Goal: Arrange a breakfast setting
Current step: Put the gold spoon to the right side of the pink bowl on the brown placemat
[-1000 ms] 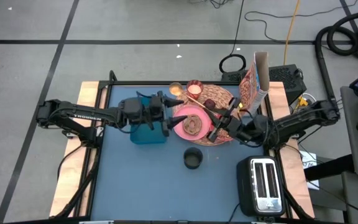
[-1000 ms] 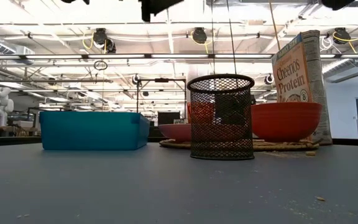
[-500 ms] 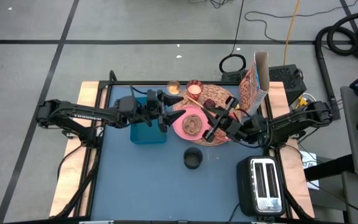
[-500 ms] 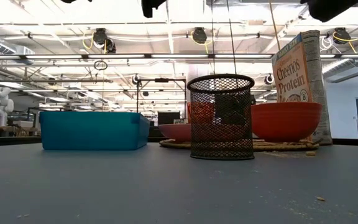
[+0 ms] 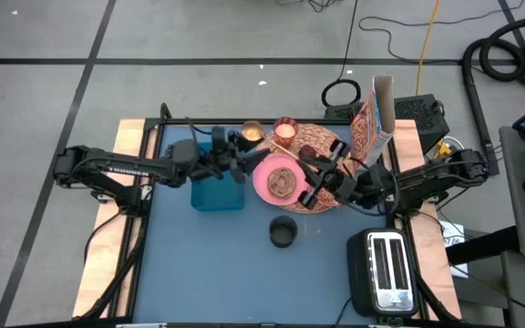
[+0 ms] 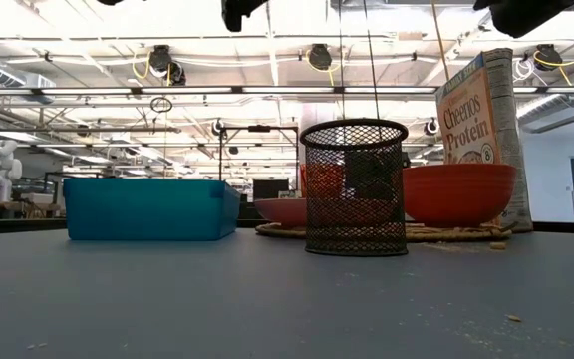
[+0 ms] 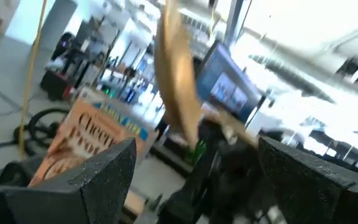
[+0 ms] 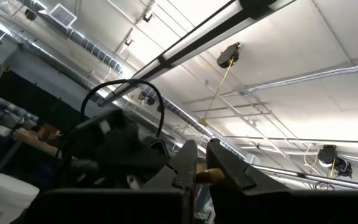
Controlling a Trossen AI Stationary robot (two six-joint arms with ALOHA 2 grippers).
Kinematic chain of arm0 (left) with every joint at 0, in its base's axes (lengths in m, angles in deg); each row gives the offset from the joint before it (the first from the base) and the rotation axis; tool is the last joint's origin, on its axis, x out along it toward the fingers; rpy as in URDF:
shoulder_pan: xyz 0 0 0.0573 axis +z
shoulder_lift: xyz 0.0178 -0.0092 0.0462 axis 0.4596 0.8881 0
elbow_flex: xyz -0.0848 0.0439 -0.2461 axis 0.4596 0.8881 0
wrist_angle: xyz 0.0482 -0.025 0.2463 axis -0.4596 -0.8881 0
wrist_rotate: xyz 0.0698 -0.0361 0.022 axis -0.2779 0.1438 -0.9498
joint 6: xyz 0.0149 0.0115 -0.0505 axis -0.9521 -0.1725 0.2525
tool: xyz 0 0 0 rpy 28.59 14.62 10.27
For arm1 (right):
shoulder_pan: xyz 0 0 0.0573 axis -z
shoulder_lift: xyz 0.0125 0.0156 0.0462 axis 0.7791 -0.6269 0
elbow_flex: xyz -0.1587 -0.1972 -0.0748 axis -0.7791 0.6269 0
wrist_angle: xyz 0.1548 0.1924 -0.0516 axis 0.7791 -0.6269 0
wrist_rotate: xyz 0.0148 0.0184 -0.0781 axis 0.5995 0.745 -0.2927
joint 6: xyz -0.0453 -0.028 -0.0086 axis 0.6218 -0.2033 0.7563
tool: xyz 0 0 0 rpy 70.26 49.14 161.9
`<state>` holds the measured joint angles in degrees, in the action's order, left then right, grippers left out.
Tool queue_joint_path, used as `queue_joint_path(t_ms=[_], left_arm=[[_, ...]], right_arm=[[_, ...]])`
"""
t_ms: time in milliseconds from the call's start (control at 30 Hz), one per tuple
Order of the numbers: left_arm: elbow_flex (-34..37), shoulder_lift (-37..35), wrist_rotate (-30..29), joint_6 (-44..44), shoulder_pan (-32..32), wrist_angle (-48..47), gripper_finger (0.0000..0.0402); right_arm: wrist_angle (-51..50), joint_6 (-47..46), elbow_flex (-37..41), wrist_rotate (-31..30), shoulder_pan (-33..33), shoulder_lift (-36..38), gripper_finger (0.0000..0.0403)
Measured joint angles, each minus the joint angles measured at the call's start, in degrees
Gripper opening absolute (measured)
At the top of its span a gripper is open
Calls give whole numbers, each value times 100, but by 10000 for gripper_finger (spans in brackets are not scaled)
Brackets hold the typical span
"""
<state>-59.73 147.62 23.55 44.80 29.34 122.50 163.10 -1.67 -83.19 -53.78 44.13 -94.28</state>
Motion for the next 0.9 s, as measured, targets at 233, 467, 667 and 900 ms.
queue_joint_path(t_ms=[233,467,667,900], left_arm=[[0,0,-10,15,0,594,340],[0,0,-103,60,0,615,325],[0,0,-114,31,0,613,250],[0,0,-112,-81,0,602,153]], right_arm=[[-237,-2,0,-7,28,0,20],[-361,0,0,-15,39,0,20],[-384,-2,0,-15,39,0,20],[-436,-55,0,-15,35,0,20]])
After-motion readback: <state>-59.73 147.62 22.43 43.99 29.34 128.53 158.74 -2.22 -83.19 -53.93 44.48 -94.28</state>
